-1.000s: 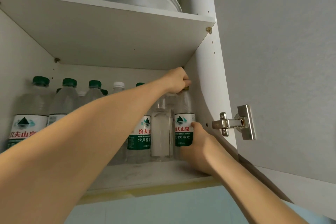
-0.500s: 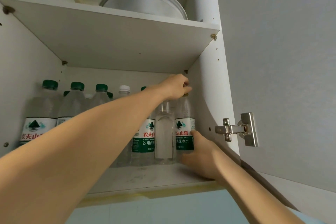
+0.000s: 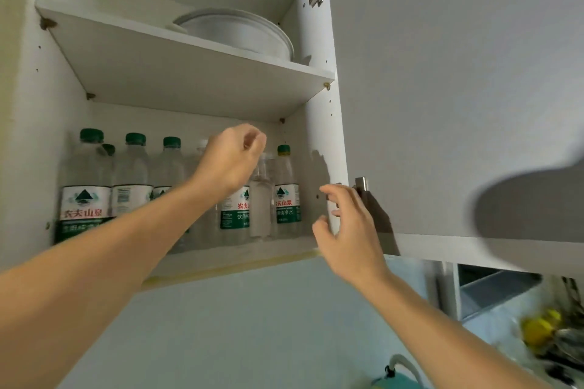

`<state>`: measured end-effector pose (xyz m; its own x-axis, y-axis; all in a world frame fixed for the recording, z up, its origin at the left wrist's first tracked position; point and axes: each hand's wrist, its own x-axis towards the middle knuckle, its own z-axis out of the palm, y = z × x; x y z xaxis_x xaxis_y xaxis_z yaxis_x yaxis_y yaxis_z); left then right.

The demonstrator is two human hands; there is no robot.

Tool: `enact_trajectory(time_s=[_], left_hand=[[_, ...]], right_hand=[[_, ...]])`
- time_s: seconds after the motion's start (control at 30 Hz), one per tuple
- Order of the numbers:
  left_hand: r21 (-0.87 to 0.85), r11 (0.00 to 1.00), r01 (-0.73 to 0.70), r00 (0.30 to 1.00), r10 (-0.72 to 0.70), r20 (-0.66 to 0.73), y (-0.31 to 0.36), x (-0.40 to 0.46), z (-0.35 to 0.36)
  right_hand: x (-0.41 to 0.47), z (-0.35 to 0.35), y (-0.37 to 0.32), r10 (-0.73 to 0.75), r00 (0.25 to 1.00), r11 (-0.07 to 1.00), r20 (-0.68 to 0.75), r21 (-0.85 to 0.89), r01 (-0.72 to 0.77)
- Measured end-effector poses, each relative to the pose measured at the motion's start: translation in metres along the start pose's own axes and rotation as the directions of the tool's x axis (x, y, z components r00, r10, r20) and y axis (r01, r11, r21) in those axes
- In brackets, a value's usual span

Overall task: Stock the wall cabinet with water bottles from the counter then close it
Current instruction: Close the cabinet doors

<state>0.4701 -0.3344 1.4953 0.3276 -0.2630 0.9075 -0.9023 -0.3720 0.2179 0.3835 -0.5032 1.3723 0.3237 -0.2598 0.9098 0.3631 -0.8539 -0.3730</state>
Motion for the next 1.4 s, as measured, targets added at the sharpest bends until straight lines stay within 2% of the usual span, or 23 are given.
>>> enact_trajectory(time_s=[0.13, 0.27, 0.37, 0.43, 0.53, 0.63, 0.7, 0.83, 0.97, 1.03, 1.13, 1.2, 1.27, 1.33, 1.4], left_hand=[[-0.104, 0.994, -0.021, 1.0, 0.021, 0.005, 0.03, -0.033, -0.002], [-0.265, 0.963, -0.039, 0.999, 0.041, 0.004, 0.082, -0.05, 0.009], [-0.378, 0.924, -0.054, 0.998, 0.065, 0.017, 0.126, -0.06, 0.027], [-0.428, 0.903, -0.04, 0.993, 0.083, 0.081, 0.154, -0.067, 0.047], [-0.45, 0.893, 0.002, 0.975, 0.097, 0.198, 0.193, -0.072, 0.08], [-0.474, 0.88, 0.011, 0.964, 0.116, 0.239, 0.231, -0.072, 0.109], [-0.461, 0.887, 0.014, 0.964, 0.11, 0.242, 0.253, -0.071, 0.127], [-0.378, 0.926, 0.015, 0.968, 0.081, 0.238, 0.29, -0.073, 0.153], [-0.358, 0.932, 0.053, 0.973, 0.033, 0.23, 0.305, -0.075, 0.163], [-0.356, 0.932, 0.067, 0.97, 0.023, 0.242, 0.308, -0.076, 0.161], [-0.378, 0.923, 0.07, 0.965, 0.034, 0.261, 0.309, -0.081, 0.15], [-0.407, 0.912, 0.053, 0.963, 0.062, 0.263, 0.307, -0.085, 0.136], [-0.437, 0.899, 0.022, 0.96, 0.102, 0.26, 0.304, -0.092, 0.12], [-0.452, 0.892, -0.009, 0.96, 0.134, 0.244, 0.301, -0.1, 0.104], [-0.458, 0.889, -0.033, 0.962, 0.153, 0.228, 0.296, -0.11, 0.089]], right_hand=[[-0.01, -0.057, -0.044, -0.035, 0.997, 0.995, -0.064, -0.092, 0.029], [-0.008, -0.13, -0.081, -0.118, 0.981, 0.958, -0.152, -0.279, 0.072], [-0.006, -0.186, -0.094, -0.195, 0.938, 0.928, -0.286, -0.362, 0.083], [-0.005, -0.221, -0.095, -0.254, 0.895, 0.897, -0.366, -0.436, 0.076], [-0.007, -0.268, -0.086, -0.326, 0.844, 0.788, -0.426, -0.616, -0.007], [-0.013, -0.302, -0.069, -0.375, 0.837, 0.586, -0.399, -0.802, -0.12], [-0.018, -0.318, -0.057, -0.338, 0.855, 0.506, -0.394, -0.842, -0.188], [-0.026, -0.343, -0.041, -0.295, 0.88, 0.414, -0.372, -0.88, -0.233], [-0.032, -0.363, -0.04, -0.148, 0.892, 0.565, -0.427, -0.777, -0.278], [-0.036, -0.372, -0.041, -0.129, 0.906, 0.663, -0.403, -0.714, -0.224], [-0.045, -0.386, -0.047, -0.182, 0.916, 0.78, -0.356, -0.62, -0.086], [-0.053, -0.397, -0.05, -0.2, 0.928, 0.887, -0.315, -0.46, 0.035], [-0.065, -0.406, -0.053, -0.189, 0.951, 0.969, -0.245, -0.202, 0.14], [-0.075, -0.408, -0.06, -0.195, 0.967, 0.979, -0.161, 0.032, 0.203], [-0.082, -0.4, -0.072, -0.224, 0.969, 0.954, -0.108, 0.18, 0.24]])
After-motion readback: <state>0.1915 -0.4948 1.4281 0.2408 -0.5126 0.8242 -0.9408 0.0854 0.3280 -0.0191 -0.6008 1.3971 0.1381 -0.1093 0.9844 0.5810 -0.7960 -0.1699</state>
